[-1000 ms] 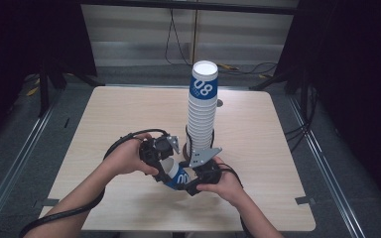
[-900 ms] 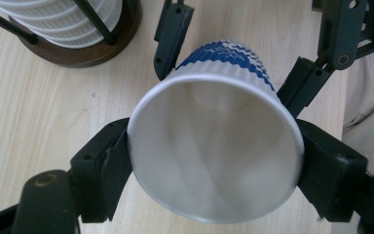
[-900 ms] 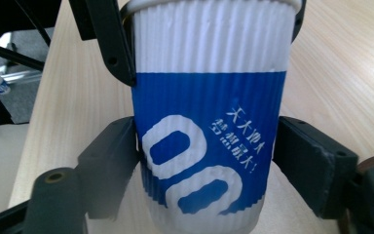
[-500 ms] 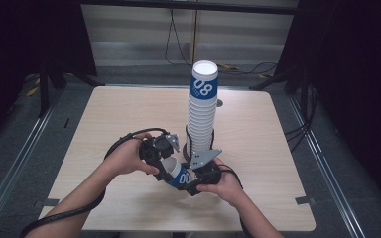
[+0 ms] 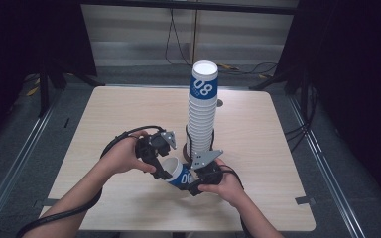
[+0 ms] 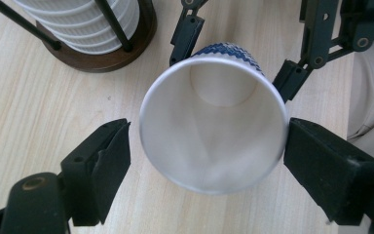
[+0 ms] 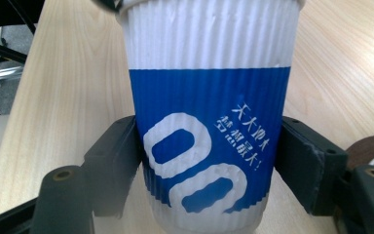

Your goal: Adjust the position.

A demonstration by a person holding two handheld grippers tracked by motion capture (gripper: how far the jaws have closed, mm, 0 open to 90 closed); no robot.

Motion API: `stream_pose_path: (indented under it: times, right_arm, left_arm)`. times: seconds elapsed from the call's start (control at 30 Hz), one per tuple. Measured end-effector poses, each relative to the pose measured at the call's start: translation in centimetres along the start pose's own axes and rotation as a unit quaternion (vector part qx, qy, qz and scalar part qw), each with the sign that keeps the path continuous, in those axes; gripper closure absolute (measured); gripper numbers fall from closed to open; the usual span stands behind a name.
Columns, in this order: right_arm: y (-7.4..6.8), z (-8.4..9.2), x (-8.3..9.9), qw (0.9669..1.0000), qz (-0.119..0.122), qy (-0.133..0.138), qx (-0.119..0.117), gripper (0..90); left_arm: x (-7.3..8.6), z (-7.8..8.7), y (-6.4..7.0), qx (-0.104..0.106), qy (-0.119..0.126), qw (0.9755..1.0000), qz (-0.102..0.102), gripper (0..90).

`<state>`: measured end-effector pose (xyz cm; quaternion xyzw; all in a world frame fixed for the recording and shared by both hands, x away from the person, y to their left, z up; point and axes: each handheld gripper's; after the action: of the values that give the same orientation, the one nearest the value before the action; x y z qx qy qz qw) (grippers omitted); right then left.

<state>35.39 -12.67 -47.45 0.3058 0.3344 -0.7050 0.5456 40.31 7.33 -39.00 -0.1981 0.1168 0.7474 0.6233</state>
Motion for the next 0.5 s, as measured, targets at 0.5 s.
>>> stream_pose_path:
  times: [0.5]
  right_arm:
    - [0.7,0.9,1.6,0.9995,-0.019,0.023,-0.005,26.3]
  left_arm:
    - [0.8,0.8,-0.5,-0.005,0.024,0.9994,0.024,16.7]
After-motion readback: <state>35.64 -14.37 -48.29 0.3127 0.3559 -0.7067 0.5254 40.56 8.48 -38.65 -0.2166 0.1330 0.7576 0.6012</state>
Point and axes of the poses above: each handheld gripper's, and its own axes: z roughly backward along the jaws, x roughly out of its underside, y roughly to its right, and after that the axes turned 11 degrees about -x, right-handed
